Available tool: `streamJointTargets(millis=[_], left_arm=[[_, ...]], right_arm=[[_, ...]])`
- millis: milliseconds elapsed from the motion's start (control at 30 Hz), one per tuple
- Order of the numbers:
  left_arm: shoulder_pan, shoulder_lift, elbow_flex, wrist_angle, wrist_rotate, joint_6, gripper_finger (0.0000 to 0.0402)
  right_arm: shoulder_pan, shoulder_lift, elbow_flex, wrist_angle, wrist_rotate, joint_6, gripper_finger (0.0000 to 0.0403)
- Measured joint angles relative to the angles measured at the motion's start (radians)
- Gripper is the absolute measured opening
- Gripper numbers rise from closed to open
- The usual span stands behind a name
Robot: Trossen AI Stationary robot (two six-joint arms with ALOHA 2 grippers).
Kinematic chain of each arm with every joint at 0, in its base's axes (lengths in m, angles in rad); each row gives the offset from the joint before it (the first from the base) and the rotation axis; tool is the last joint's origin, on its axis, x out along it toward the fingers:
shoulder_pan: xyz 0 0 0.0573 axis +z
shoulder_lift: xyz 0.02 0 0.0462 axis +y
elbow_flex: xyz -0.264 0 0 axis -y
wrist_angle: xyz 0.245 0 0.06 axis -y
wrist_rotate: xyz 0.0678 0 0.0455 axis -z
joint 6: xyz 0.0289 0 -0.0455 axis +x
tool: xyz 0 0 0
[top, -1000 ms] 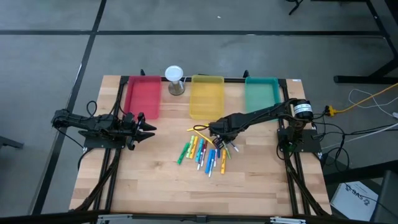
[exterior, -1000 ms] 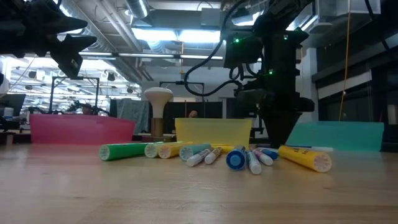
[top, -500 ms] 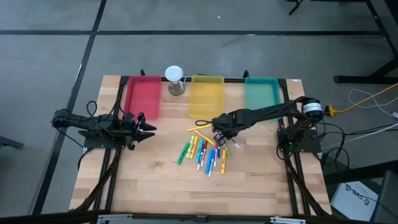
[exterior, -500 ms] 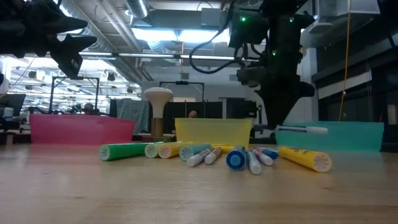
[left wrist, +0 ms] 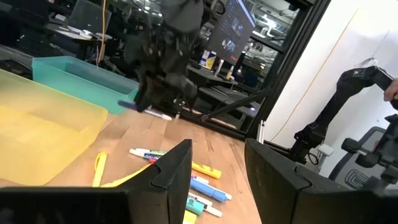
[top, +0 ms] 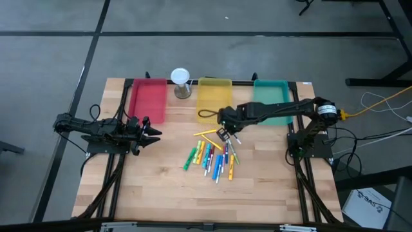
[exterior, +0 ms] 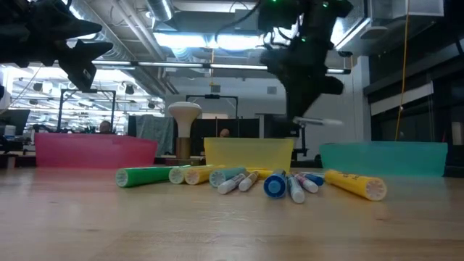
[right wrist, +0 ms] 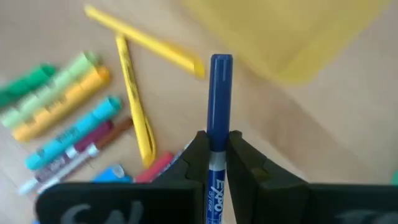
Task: Pick & Place Markers
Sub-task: Put the right blue marker into the yellow bin
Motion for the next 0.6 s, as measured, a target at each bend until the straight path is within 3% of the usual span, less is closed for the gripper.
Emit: streamJointTargets(millis=[333, 600], left_arm=[[0.0, 0.0, 0.0, 0.0, 0.0, 0.0, 0.0143], [0.0, 0.0, 0.0, 0.0, 0.0, 0.0, 0.0143]], right_arm=[[-0.15, 0.0, 0.123, 0.021, 0.018, -0.162, 0.0037], [-0.274, 0.0, 0.16, 0.164, 0.017, -0.293, 0.0037]])
